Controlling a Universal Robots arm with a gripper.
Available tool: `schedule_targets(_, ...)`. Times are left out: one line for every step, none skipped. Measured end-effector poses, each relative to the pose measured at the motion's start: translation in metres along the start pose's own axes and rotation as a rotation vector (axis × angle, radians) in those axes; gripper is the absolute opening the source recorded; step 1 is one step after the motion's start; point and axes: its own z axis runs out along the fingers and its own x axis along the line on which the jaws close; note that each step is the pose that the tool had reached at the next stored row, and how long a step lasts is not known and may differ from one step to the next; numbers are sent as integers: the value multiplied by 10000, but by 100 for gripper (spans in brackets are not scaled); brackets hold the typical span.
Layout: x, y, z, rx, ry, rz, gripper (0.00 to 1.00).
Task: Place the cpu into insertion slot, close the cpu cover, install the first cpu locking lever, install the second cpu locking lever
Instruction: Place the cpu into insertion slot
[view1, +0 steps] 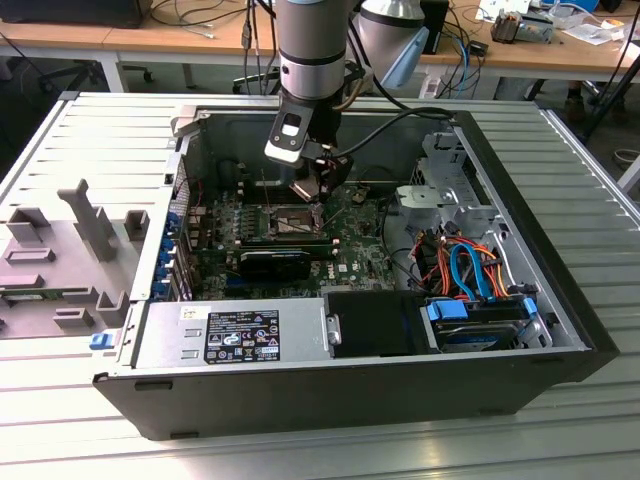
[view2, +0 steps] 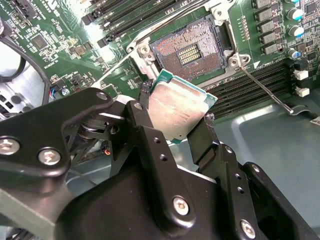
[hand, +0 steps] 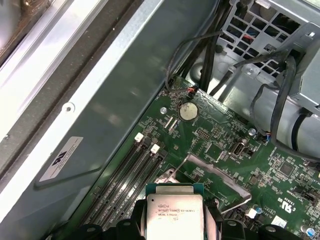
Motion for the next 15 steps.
schedule_targets(0,0,0,0,-1,9,55)
schedule_targets(0,0,0,1,-2,19,55)
schedule_targets(0,0,0,0,-3,28,55)
schedule_targets(0,0,0,0,-3,37,55)
schedule_targets(0,0,0,0,-4,46,55)
schedule_targets(0,0,0,-1,-6,62,55)
schedule_targets(0,0,1,-1,-7,71,55)
schedule_targets(0,0,1,-1,-7,78,55)
schedule_targets(0,0,1,-1,-8,89,55)
schedule_targets(0,0,1,-2,-9,98,55)
schedule_targets(0,0,1,-2,-10,111,55)
schedule_targets(0,0,1,-2,-11,119,55)
schedule_targets(0,0,1,-2,-11,128,55)
schedule_targets(0,0,1,-2,-12,136,55)
schedule_targets(0,0,1,-2,-13,146,55)
